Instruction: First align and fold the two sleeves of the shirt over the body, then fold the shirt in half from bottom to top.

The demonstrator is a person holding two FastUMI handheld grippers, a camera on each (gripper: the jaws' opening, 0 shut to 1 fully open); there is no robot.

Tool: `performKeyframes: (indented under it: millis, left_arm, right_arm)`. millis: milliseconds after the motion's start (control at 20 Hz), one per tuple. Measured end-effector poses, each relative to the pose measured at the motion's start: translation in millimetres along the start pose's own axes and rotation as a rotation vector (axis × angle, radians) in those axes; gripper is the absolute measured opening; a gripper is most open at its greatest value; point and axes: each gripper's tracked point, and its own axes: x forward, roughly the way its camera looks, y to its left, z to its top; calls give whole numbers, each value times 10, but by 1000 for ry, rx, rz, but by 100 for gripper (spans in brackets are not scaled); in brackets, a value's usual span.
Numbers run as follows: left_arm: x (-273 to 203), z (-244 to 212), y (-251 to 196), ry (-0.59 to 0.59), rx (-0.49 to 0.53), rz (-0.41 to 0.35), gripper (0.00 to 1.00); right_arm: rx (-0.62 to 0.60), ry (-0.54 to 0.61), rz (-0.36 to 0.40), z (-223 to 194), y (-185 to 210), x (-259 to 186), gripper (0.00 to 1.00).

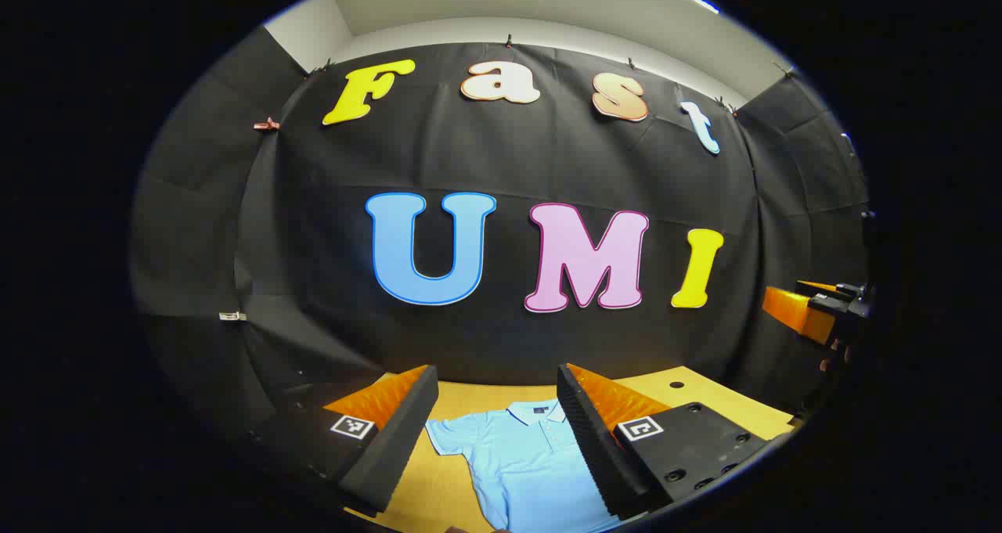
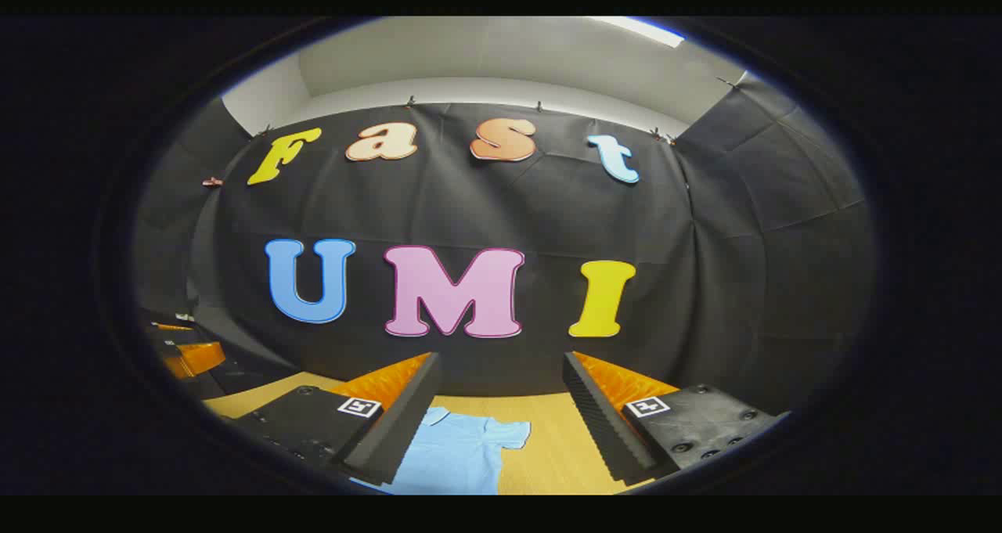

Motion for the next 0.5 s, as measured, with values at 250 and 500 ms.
performKeyframes:
  millis: [250, 500]
  left_arm:
    - [32, -3, -57, -1, 19, -11, 97]
    - [53, -12, -97, -4, 17, -19, 97]
  right_arm:
    - [21, -10, 2, 23, -4, 26, 97]
    - [-10, -22, 21, 44, 56, 32, 97]
